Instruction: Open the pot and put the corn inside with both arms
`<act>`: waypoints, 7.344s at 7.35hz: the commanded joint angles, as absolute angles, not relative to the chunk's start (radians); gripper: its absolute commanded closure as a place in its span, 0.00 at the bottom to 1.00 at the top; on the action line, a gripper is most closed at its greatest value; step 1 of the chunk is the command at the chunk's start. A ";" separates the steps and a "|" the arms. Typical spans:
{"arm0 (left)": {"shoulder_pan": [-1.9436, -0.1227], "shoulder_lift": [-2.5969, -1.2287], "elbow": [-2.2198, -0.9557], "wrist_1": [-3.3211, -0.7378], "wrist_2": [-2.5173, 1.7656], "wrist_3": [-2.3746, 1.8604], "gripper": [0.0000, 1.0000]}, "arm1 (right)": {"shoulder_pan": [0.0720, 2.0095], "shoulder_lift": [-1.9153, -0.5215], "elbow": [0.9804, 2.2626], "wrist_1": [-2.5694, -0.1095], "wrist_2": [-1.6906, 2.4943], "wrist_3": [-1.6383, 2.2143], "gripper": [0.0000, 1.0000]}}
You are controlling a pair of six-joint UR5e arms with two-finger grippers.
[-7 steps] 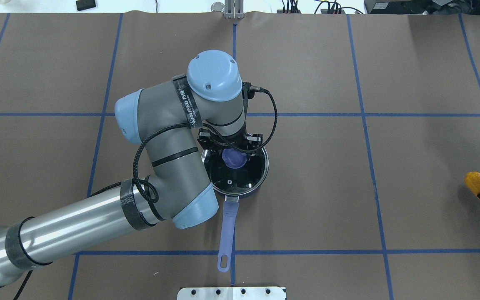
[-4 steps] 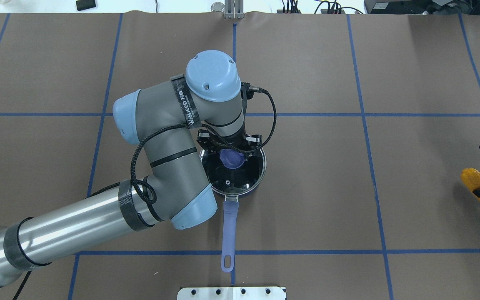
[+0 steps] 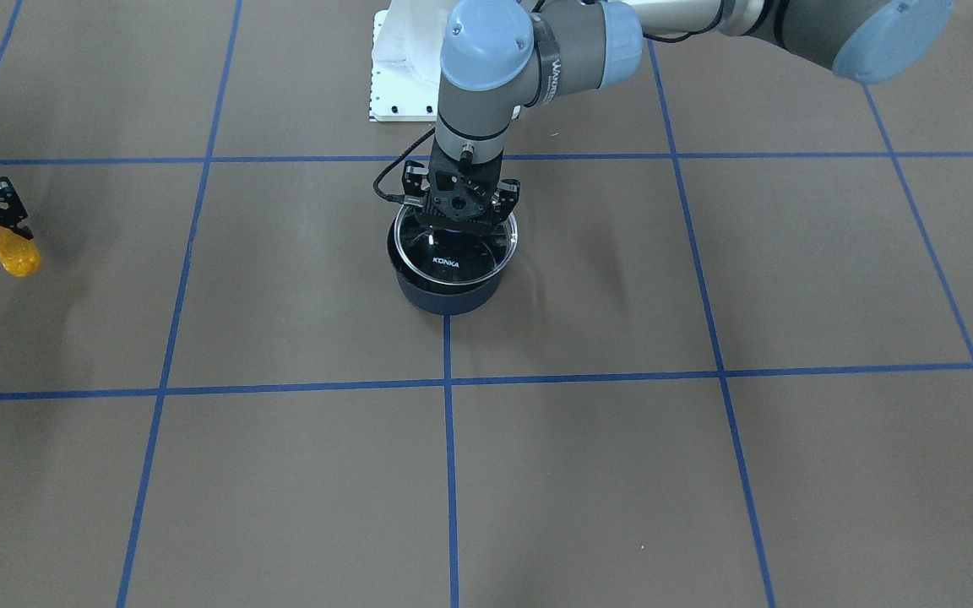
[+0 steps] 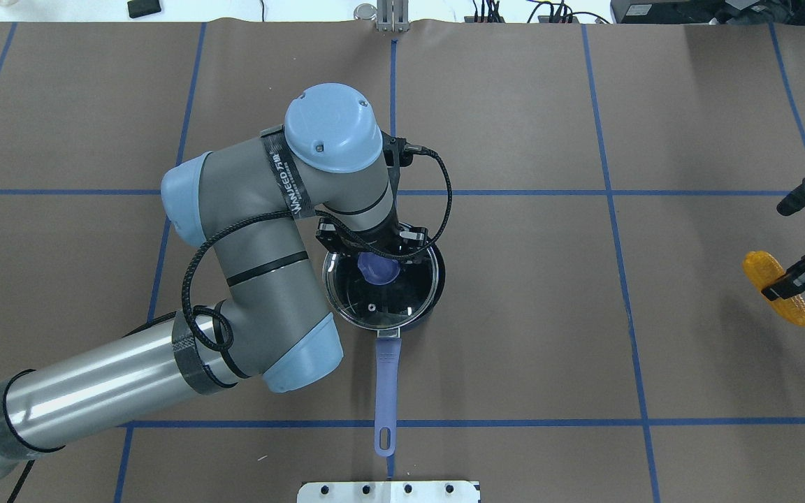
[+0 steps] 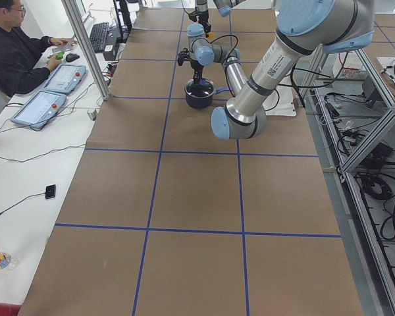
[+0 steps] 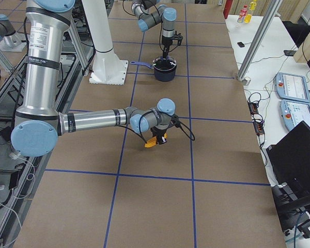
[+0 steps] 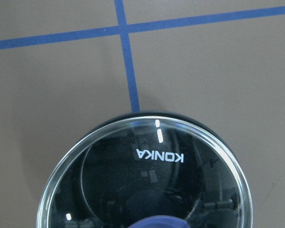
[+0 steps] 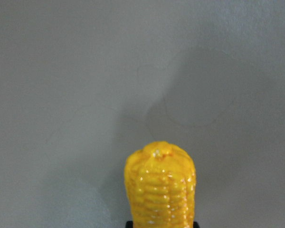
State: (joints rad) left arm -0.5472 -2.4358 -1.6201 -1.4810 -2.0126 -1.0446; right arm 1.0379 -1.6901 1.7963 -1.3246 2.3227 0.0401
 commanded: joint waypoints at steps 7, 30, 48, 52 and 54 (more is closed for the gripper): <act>-0.750 -2.314 -1.667 -1.477 -2.152 -0.855 0.37 | 0.893 -1.099 1.842 -1.770 2.358 0.326 0.63; -1.055 -1.755 -1.606 -1.687 -2.293 -0.256 0.36 | 0.649 -0.833 1.706 -1.465 2.060 0.868 0.00; -1.133 -1.792 -1.604 -1.750 -2.375 -0.259 0.00 | 0.719 -0.906 1.713 -1.431 2.065 0.848 0.00; -1.283 -1.783 -1.602 -1.741 -2.375 -0.113 0.00 | 0.935 -1.093 1.718 -1.381 2.226 0.697 0.00; -1.316 -1.743 -1.600 -1.732 -2.381 -0.040 0.00 | 0.983 -1.156 1.724 -1.381 2.186 0.690 0.00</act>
State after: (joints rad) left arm -1.2933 -1.7726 -1.6005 -1.7363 -2.3761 -0.0902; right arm 0.9445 -1.1156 1.7201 -1.3814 2.2047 0.6994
